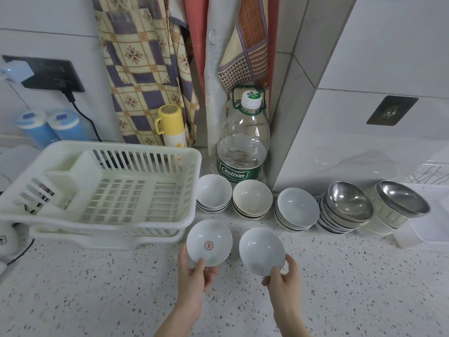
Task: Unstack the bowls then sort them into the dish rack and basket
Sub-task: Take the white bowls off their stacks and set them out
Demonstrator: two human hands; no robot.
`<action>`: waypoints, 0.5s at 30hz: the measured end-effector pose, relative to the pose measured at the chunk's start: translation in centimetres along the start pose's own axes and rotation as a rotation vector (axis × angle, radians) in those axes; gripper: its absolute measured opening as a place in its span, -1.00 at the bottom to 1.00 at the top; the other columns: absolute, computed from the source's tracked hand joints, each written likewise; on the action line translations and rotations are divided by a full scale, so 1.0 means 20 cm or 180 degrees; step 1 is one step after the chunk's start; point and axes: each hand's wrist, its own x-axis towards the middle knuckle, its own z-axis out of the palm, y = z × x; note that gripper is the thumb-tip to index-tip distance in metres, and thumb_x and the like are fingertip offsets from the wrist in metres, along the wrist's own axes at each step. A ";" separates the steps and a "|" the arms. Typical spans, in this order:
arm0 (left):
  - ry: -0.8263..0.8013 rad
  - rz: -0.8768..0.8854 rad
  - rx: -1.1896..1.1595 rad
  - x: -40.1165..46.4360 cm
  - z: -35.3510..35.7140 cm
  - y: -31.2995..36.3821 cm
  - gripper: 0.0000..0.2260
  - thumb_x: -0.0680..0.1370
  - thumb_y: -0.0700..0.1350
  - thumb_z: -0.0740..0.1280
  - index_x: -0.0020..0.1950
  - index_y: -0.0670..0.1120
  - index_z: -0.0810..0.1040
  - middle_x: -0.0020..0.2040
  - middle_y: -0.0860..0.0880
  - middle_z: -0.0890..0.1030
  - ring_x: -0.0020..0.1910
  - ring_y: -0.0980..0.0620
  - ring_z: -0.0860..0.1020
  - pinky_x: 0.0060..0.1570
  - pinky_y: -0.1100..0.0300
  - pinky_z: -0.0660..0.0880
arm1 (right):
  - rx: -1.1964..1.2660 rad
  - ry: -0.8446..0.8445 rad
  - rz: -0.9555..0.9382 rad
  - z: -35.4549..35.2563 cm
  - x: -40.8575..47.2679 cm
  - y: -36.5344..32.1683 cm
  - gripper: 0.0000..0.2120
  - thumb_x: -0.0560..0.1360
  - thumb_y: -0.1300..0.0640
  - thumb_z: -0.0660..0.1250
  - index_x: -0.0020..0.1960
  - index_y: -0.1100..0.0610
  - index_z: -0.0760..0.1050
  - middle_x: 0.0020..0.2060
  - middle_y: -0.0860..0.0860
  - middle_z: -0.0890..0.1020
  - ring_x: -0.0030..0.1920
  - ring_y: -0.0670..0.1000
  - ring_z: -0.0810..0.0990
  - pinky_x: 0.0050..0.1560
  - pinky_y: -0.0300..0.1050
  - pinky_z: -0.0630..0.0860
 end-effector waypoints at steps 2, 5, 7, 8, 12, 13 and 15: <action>0.0019 -0.0035 0.0006 0.01 0.01 0.00 -0.56 0.66 -0.23 0.18 0.31 0.32 0.30 -0.35 -0.17 0.65 -0.48 0.06 0.47 -0.57 0.27 0.33 | -0.0024 -0.0037 0.0036 0.02 0.02 -0.01 -0.55 0.55 0.27 0.16 0.41 0.04 0.30 -0.44 0.07 0.63 -0.33 0.07 0.61 -0.22 0.07 0.55; 0.0039 -0.0054 0.0035 0.04 0.02 0.00 -0.56 0.66 -0.22 0.18 0.37 0.28 0.28 -0.36 -0.16 0.65 -0.50 0.07 0.45 -0.57 0.26 0.30 | -0.0037 -0.0081 0.0081 0.05 0.06 -0.03 -0.54 0.55 0.28 0.16 0.42 0.05 0.29 -0.40 0.12 0.63 -0.33 0.06 0.61 -0.21 0.06 0.57; 0.0051 -0.0062 0.0043 0.05 0.02 0.00 -0.56 0.66 -0.22 0.19 0.39 0.26 0.27 -0.35 -0.16 0.66 -0.50 0.07 0.44 -0.57 0.25 0.29 | -0.0078 -0.0095 0.0085 0.07 0.08 -0.03 -0.53 0.55 0.28 0.16 0.43 0.05 0.29 -0.40 0.12 0.63 -0.34 0.04 0.60 -0.26 0.01 0.54; 0.0047 -0.0066 0.0032 0.06 0.02 0.00 -0.56 0.66 -0.22 0.19 0.40 0.25 0.27 -0.35 -0.16 0.66 -0.50 0.07 0.44 -0.57 0.25 0.28 | -0.0087 -0.0109 0.0090 0.07 0.09 -0.03 -0.53 0.55 0.29 0.16 0.43 0.05 0.28 -0.39 0.12 0.63 -0.34 0.03 0.60 -0.27 -0.01 0.54; 0.0049 -0.0078 -0.0033 0.08 0.03 0.00 -0.56 0.66 -0.22 0.19 0.42 0.23 0.27 -0.36 -0.17 0.65 -0.51 0.08 0.45 -0.57 0.24 0.29 | -0.0055 -0.0141 0.0144 0.08 0.11 -0.04 -0.52 0.55 0.31 0.15 0.44 0.05 0.28 -0.38 0.13 0.63 -0.33 0.04 0.60 -0.26 -0.02 0.53; 0.0056 -0.0079 -0.0043 0.08 0.03 0.00 -0.56 0.66 -0.22 0.20 0.42 0.23 0.26 -0.35 -0.17 0.65 -0.50 0.08 0.46 -0.57 0.24 0.29 | -0.0057 -0.0140 0.0154 0.08 0.12 -0.04 -0.52 0.54 0.31 0.15 0.43 0.04 0.28 -0.38 0.12 0.63 -0.33 0.04 0.60 -0.26 -0.03 0.52; 0.0066 -0.0058 -0.0042 0.09 0.03 -0.01 -0.56 0.66 -0.22 0.20 0.42 0.23 0.27 -0.34 -0.19 0.66 -0.50 0.08 0.47 -0.58 0.25 0.29 | -0.0081 -0.0146 0.0156 0.08 0.14 -0.04 -0.52 0.54 0.30 0.16 0.42 0.02 0.29 -0.40 0.10 0.63 -0.33 0.03 0.60 -0.26 -0.04 0.52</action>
